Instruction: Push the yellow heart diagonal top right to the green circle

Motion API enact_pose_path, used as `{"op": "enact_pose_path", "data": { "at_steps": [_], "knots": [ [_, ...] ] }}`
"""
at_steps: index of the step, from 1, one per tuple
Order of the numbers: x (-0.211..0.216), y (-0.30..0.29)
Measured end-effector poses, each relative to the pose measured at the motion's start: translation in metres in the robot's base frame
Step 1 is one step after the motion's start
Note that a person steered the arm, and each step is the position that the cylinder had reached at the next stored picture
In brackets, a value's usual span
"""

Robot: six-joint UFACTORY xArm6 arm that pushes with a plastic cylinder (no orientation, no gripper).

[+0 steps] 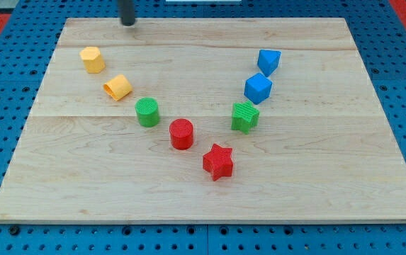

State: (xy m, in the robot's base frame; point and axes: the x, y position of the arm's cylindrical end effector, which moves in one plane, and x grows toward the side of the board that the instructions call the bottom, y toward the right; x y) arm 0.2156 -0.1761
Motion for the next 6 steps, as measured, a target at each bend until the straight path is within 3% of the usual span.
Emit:
{"op": "enact_pose_path", "data": {
  "at_steps": [1, 2, 3, 5, 6],
  "knots": [
    [0.07, -0.006],
    [0.102, -0.002],
    [0.107, -0.031],
    [0.168, -0.002],
    [0.167, 0.069]
  ]
}}
